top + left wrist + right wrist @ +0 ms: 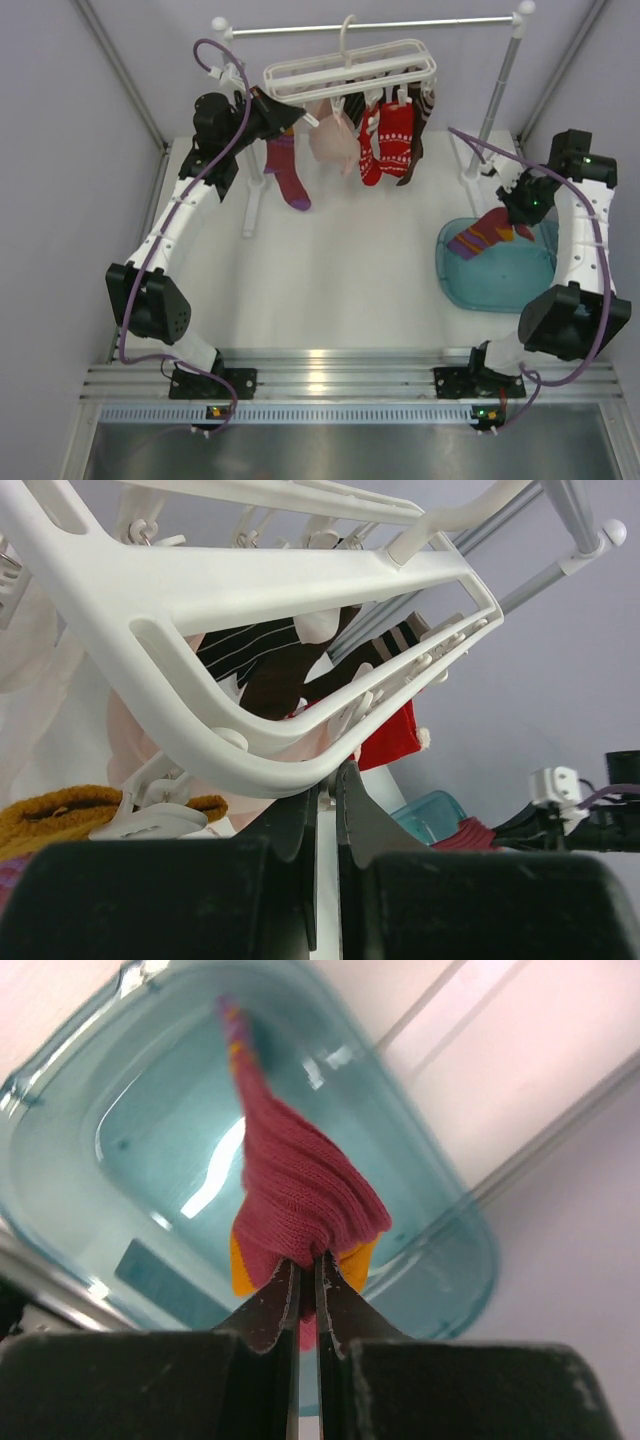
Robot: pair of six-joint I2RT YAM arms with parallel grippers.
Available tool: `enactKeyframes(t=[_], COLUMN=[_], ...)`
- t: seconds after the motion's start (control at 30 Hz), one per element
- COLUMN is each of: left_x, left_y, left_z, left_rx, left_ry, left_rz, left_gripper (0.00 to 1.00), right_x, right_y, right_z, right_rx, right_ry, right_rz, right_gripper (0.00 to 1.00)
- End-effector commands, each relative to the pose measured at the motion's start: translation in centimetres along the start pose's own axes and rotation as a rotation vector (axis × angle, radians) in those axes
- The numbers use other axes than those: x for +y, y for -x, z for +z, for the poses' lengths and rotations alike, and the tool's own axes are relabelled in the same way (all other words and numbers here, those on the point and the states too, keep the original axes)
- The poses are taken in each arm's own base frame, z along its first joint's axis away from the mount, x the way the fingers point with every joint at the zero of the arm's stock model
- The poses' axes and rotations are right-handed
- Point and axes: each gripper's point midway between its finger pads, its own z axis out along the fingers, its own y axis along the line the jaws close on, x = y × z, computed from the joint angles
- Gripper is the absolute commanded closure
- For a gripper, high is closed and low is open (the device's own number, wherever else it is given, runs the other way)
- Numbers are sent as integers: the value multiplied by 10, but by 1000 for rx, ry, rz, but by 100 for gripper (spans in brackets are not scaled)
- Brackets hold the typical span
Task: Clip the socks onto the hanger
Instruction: Clamp the sock onto the hanger.
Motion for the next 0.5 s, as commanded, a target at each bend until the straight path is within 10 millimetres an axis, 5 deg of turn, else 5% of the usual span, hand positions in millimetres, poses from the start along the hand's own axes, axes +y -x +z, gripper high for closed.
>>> enactKeyframes(t=[0.0,0.2,0.43,0.47], left_x=[-12,-7,-5,-4], left_y=[11,8,7,6], left_z=[-5,-5,-2,-2], left_rx=[-32,-24,-22,-21], left_ry=[-37,-31,-29,-28], left_rz=[29,25,19,17], left_gripper=[100,100,100,100], right_x=[35,26,1,-1], right_y=[-60,-149,-181,-185], right_z=[32,70,58,58], right_rx=[198,377,361,377], right_ry=[157,192,182,167], right_rz=[81,254,308,296], right_gripper=[100,100,100,91])
